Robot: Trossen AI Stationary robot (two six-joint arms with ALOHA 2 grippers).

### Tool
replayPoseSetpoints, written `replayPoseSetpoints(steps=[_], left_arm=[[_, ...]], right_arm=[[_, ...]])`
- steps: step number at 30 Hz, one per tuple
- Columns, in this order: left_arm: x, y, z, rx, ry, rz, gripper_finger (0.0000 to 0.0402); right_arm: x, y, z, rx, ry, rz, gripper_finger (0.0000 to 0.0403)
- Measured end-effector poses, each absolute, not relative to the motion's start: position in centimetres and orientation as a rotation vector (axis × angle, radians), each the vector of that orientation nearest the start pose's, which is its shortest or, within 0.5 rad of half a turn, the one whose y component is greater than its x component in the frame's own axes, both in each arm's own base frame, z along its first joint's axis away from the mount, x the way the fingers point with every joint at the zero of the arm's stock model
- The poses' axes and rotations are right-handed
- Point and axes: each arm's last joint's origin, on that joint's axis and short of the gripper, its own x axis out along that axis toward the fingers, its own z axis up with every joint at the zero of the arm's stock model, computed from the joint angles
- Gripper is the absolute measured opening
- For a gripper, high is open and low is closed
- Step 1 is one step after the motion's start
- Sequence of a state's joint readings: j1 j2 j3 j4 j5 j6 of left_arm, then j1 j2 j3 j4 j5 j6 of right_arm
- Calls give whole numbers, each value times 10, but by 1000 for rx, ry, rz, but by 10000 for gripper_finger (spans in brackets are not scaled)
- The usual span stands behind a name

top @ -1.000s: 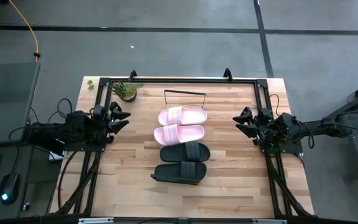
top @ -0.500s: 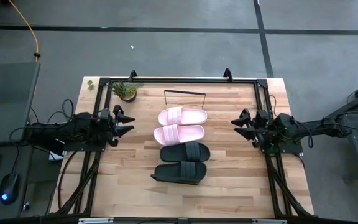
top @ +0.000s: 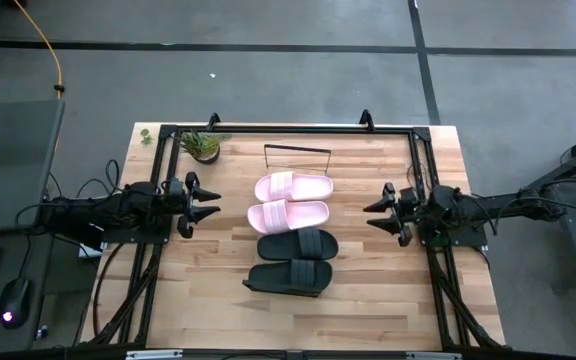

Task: Pick and place slides into the shelf
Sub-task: Return to Home Position

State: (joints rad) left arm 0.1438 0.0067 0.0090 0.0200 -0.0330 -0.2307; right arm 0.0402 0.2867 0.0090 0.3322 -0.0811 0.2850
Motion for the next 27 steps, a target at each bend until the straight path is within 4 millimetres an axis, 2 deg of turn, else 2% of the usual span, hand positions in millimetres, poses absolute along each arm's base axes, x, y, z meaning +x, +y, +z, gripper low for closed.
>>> replayPoseSetpoints(steps=[16, 27], left_arm=[[96, 15, 168, -82, -27, 176, 168], [101, 15, 162, -98, 48, 153, 168]], right_arm=[[113, 8, 148, 323, 239, 117, 179], [112, 8, 145, 321, 269, 116, 179]])
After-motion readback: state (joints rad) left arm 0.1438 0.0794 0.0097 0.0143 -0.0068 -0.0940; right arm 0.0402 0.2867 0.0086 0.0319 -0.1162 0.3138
